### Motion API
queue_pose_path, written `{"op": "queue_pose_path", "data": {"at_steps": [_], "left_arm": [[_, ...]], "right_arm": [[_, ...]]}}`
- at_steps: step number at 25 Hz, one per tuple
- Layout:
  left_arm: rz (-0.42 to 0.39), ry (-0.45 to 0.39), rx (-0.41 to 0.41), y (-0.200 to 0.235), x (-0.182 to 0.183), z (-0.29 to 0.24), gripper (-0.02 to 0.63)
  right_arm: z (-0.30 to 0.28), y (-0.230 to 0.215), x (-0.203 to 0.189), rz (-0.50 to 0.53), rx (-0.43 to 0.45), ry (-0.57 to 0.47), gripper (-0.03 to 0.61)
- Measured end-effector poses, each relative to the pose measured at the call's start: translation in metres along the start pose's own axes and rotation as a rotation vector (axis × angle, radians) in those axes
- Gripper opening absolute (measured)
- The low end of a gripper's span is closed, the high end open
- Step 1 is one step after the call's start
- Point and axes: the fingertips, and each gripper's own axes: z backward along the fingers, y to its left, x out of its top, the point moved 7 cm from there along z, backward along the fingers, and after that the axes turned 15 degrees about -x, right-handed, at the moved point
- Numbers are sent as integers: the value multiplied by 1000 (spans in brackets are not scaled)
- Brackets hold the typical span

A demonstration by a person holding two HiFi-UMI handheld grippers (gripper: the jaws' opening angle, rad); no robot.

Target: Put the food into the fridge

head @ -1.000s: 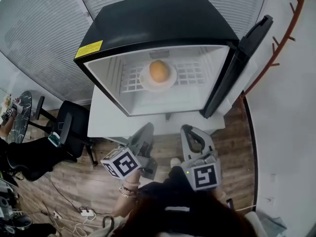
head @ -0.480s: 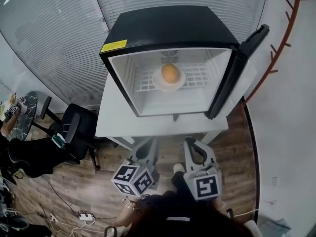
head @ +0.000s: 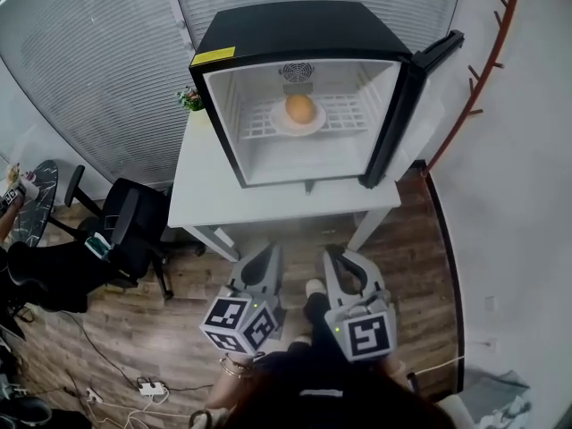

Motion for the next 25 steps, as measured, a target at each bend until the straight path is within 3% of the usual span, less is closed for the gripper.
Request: {"op": "queue_pose_path", "data": {"at_steps": [7, 25], "left_arm": [[-6, -14, 1, -22, -12, 23, -8], [-18, -8, 10, -62, -45, 65, -8]], "right_arm": [[31, 10, 5, 14, -1, -62, 0], [89, 10, -13, -39, -28, -57, -2]]}}
